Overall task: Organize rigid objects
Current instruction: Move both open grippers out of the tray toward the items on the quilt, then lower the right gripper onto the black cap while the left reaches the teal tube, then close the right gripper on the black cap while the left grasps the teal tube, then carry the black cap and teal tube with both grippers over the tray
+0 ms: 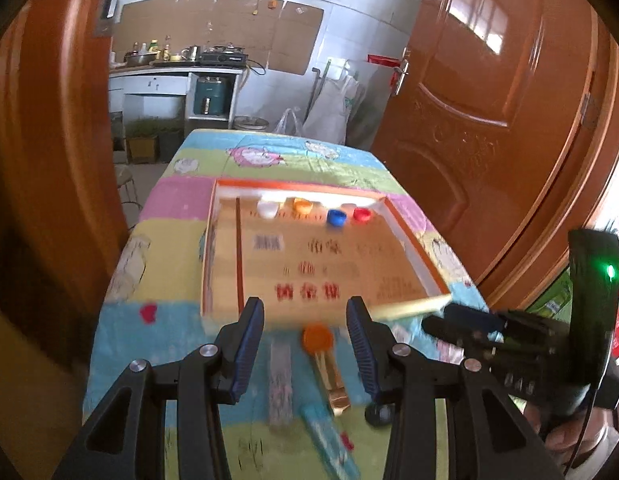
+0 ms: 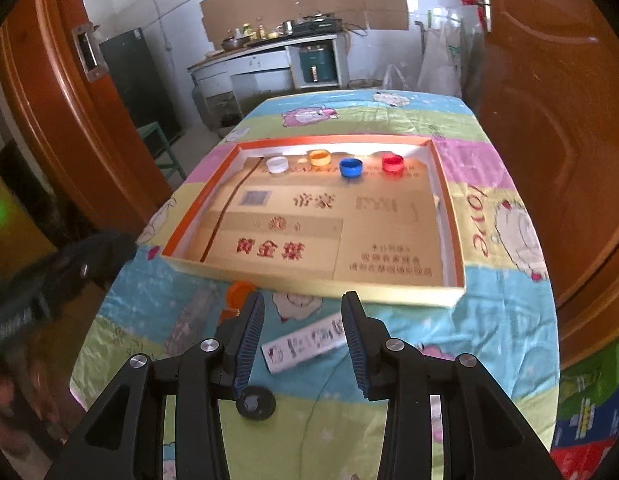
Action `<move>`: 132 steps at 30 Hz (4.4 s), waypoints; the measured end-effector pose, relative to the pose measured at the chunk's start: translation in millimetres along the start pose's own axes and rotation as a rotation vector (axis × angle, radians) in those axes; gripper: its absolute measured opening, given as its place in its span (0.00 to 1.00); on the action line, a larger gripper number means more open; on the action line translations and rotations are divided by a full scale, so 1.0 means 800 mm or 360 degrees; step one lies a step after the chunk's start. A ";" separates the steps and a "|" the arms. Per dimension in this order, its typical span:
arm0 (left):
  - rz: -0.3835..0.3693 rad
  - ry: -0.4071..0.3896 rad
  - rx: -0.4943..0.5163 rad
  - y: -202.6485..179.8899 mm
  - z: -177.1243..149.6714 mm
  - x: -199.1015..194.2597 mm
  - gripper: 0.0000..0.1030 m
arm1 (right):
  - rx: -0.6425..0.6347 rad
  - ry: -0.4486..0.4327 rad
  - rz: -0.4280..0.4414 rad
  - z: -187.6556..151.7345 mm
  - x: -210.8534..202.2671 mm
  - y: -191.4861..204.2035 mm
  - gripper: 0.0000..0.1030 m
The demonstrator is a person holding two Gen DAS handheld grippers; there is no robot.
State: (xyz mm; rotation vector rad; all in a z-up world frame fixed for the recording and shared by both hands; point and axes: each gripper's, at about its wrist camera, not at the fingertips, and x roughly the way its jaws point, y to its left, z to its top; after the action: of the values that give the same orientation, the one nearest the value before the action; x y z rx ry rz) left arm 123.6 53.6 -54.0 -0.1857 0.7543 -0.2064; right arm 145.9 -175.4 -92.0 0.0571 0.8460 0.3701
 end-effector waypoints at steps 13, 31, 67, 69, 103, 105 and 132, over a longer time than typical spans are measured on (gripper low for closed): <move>0.0052 -0.0010 0.0011 -0.035 -0.123 -0.004 0.42 | 0.0084 -0.0100 0.0017 -0.070 -0.018 0.008 0.40; 0.0190 0.0020 0.0002 -0.045 -0.154 0.037 0.42 | 0.0102 -0.0080 0.0028 -0.100 -0.015 0.006 0.41; -0.0038 -0.0029 -0.0053 0.012 -0.162 0.011 0.16 | -0.0170 0.0017 -0.0058 -0.114 0.049 0.070 0.41; -0.0048 -0.0019 -0.0052 0.010 -0.160 0.015 0.16 | -0.0175 0.0020 -0.0062 -0.114 0.049 0.071 0.40; -0.0083 -0.0214 0.0071 -0.037 -0.122 -0.035 0.13 | 0.0000 -0.0180 0.0126 -0.108 -0.027 0.044 0.29; -0.0084 -0.0229 0.0082 -0.040 -0.117 -0.038 0.13 | -0.0005 -0.0187 0.0128 -0.107 -0.029 0.045 0.29; -0.0136 -0.0255 0.0116 -0.067 -0.022 -0.014 0.13 | 0.0067 -0.0335 0.0115 -0.047 -0.057 0.005 0.29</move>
State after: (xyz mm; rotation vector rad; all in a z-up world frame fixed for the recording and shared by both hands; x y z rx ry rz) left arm 96.9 3.0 -46.6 -0.1633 0.5792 -0.2963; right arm 89.6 -190.6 -83.4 0.1631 0.6445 0.4065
